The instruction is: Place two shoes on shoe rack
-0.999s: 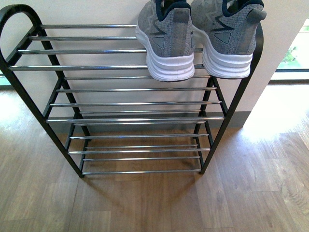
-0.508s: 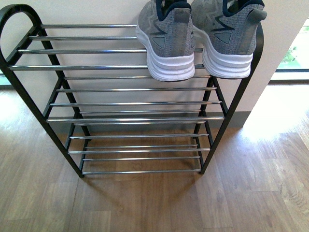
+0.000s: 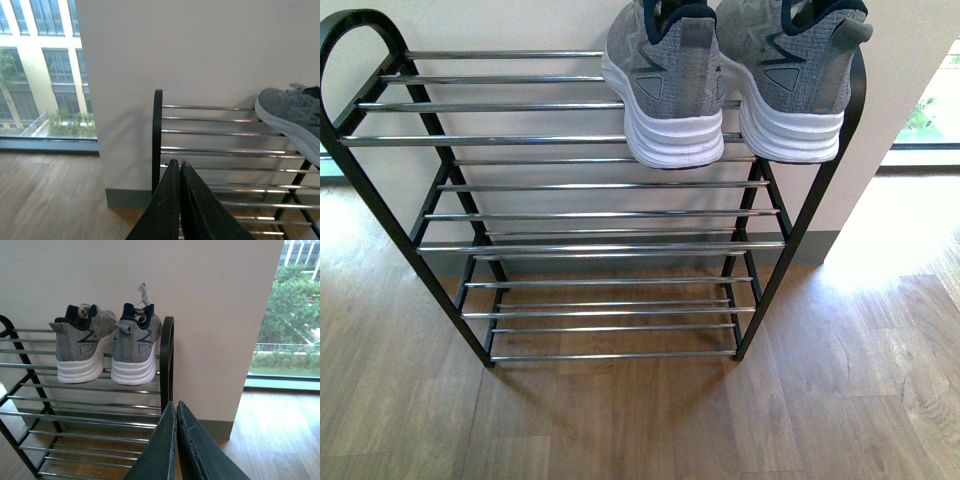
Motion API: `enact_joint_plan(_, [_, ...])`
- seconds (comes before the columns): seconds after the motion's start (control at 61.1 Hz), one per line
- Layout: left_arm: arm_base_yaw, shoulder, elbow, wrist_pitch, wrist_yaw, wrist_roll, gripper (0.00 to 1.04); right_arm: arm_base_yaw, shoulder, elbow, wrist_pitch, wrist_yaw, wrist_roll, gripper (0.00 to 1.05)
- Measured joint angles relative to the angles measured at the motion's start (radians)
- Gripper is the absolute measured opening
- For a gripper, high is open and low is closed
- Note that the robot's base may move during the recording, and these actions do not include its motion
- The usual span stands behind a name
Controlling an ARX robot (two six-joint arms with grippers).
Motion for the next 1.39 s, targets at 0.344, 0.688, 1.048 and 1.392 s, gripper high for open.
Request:
enact_joint_plan(0.344, [0.001,-0.002,0.000,-0.005,0.000,0.000,0.01,0.000,-0.003,0.000,0.000,0.000,0.000,0.02])
enact_joint_plan(0.688, [0.001,-0.002,0.000,-0.005,0.000,0.000,0.59,0.000,-0.004,0.000,0.000,0.000,-0.001,0.56])
enact_joint_plan(1.048, [0.001,-0.002,0.000,-0.005,-0.002,0.002,0.95,0.000,-0.005,0.000,0.000,-0.003,-0.001,0.95])
enact_joint_plan(1.392, [0.001,-0.002,0.000,-0.005,0.001,0.002,0.95,0.001,-0.004,0.000,-0.002,0.003,-0.001,0.95])
